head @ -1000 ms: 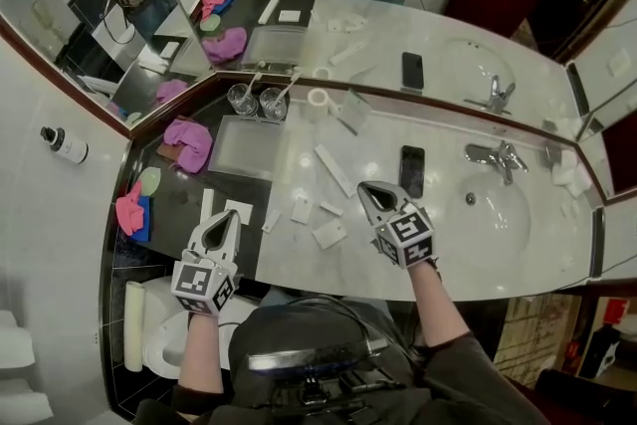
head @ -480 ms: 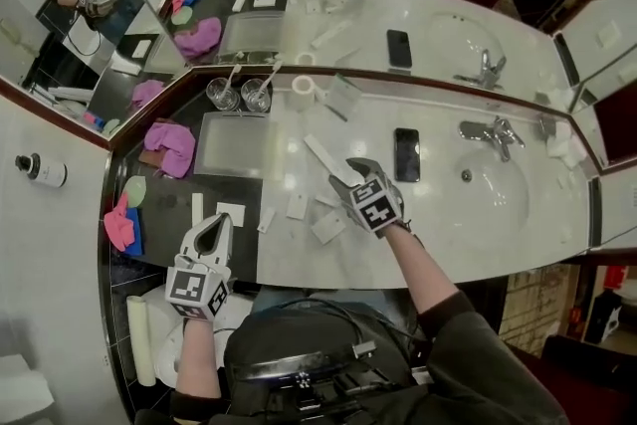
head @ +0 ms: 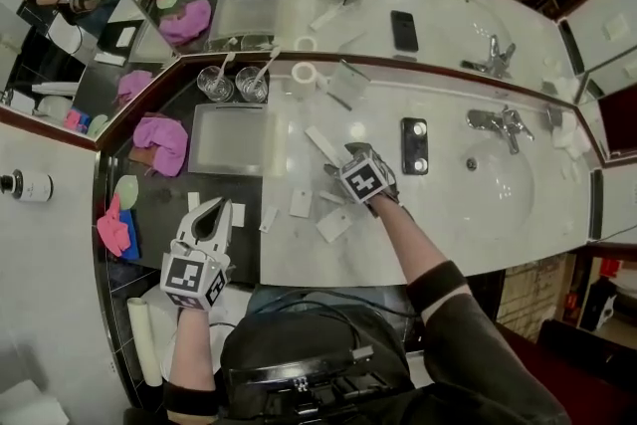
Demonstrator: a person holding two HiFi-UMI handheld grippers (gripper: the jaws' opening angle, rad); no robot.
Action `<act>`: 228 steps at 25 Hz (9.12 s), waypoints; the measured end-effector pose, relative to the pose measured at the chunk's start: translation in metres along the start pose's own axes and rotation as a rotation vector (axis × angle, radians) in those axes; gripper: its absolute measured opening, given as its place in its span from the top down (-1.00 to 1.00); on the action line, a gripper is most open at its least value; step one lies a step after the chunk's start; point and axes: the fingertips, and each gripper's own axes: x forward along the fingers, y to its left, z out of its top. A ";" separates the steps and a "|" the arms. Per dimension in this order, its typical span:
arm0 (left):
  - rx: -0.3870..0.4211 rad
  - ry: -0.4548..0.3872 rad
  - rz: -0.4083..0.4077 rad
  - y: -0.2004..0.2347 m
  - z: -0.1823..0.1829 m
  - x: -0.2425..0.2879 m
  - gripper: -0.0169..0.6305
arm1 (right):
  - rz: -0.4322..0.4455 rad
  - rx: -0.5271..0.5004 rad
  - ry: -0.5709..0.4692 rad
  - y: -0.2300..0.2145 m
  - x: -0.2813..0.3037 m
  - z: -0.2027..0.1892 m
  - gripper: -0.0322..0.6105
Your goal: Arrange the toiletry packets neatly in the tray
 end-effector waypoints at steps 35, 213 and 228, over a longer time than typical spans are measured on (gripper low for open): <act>-0.054 0.014 0.066 0.004 -0.024 -0.001 0.94 | -0.059 -0.340 0.049 0.002 0.012 0.006 0.45; 0.812 0.509 0.079 0.138 -0.110 0.103 0.57 | 0.265 -0.146 -0.291 0.167 -0.056 0.080 0.85; 1.192 0.444 -0.222 0.122 -0.115 0.191 0.57 | 0.175 -0.007 -0.275 0.148 -0.044 0.047 0.84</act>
